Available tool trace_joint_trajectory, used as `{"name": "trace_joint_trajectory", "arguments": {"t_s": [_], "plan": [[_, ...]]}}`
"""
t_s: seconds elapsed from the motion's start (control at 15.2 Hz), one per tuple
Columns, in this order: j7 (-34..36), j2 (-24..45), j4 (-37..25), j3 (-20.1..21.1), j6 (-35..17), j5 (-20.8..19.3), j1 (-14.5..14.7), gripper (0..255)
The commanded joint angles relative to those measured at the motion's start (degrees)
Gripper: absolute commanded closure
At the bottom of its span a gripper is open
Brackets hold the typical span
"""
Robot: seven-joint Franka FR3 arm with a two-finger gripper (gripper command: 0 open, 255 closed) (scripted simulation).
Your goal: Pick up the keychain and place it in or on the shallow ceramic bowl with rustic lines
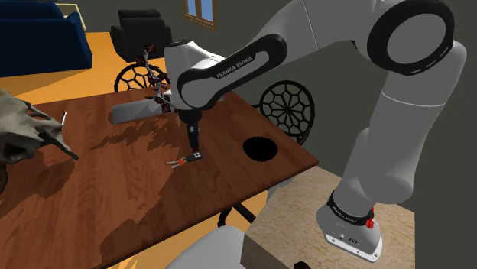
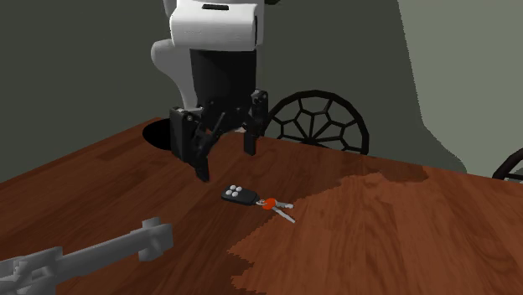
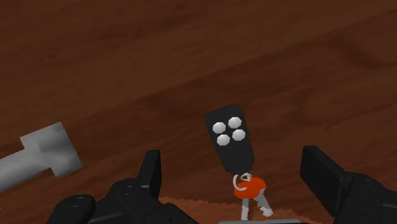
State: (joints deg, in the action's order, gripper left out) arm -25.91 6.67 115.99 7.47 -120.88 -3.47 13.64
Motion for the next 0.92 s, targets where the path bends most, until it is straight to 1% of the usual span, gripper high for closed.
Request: {"name": "trace_joint_trajectory", "arguments": {"t_s": [0.0, 0.13, 0.59, 0.86], "plan": [[-1.04, 3.3, -2.58, 0.91, -0.57, -0.43, 0.95, 0], [-1.69, 5.6, -4.48, 1.46, -0.84, -0.8, 1.59, 0], [-1.22, 8.3, -1.91, 1.22, -6.05, -1.51, 1.64, 0], [-1.22, 8.29, -1.91, 1.21, -6.05, -1.51, 1.64, 0]]}}
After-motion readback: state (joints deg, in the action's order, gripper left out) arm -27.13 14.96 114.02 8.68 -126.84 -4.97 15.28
